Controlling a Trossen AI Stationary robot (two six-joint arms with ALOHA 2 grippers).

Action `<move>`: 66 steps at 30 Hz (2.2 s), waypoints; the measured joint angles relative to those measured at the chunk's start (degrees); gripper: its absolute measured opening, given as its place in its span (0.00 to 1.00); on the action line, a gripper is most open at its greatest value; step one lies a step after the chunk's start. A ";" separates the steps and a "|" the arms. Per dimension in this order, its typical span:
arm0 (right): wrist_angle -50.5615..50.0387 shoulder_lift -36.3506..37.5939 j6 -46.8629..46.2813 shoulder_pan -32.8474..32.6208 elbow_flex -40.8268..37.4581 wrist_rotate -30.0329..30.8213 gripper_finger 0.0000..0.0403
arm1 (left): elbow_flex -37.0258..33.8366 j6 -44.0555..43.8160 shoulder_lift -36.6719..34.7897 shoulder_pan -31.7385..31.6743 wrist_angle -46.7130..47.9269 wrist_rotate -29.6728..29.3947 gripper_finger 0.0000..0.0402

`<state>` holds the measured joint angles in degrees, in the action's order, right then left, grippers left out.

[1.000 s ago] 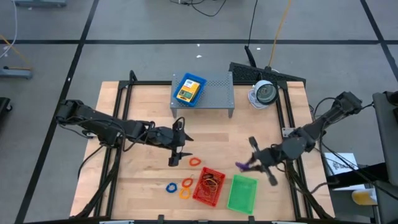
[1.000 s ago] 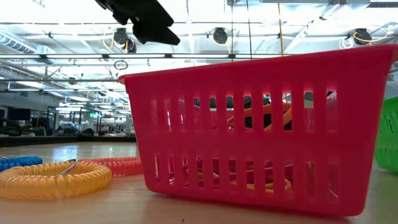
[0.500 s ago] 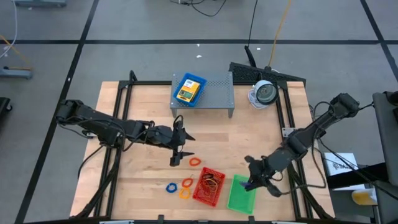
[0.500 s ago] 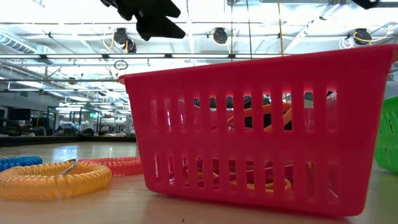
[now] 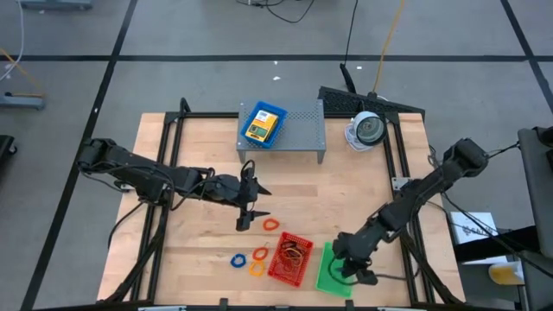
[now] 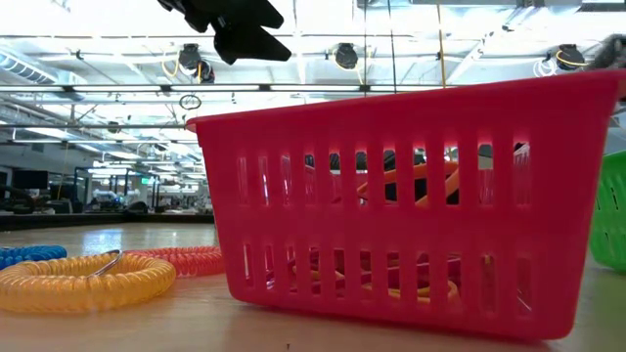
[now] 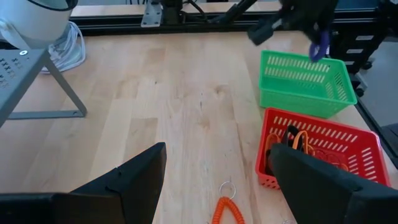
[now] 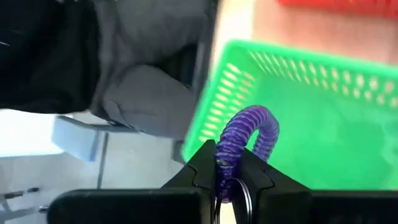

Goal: Pick & Place Office Desk Supplies
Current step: Put the purple spring rubberband into the green bin, then put the orange spring rubberband into the green bin

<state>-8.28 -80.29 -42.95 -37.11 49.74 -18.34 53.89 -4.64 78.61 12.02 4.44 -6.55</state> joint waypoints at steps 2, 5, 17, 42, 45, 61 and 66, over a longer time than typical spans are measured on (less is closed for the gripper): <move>-0.63 -1.71 -0.42 -0.16 -0.02 0.06 0.04 | 0.00 -0.04 0.00 0.01 0.03 0.00 0.73; -0.38 -3.60 -1.48 -0.14 -0.02 0.04 0.04 | 0.00 -0.45 0.00 0.01 0.02 -0.01 0.73; -2.05 -4.50 -2.59 -0.11 -0.02 4.00 0.12 | 0.00 -1.89 0.00 0.03 0.07 0.00 0.73; 18.53 -4.48 10.88 3.49 -0.02 4.70 0.26 | 0.04 -1.13 -3.23 0.34 3.75 1.16 0.73; 25.70 -4.46 14.69 5.63 0.00 4.70 0.26 | 0.07 -1.20 -5.72 0.95 1.53 1.76 0.73; 21.33 -4.50 34.78 21.46 10.78 -2.88 0.26 | -14.64 5.84 -25.04 3.58 -8.08 0.10 0.73; 2.07 -7.07 41.40 23.64 22.25 0.92 0.26 | -23.05 6.57 -34.57 1.81 -11.90 0.71 0.73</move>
<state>-6.20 -87.36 -1.55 -13.47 71.99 -17.42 30.84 1.92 44.04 13.83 -7.45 -5.83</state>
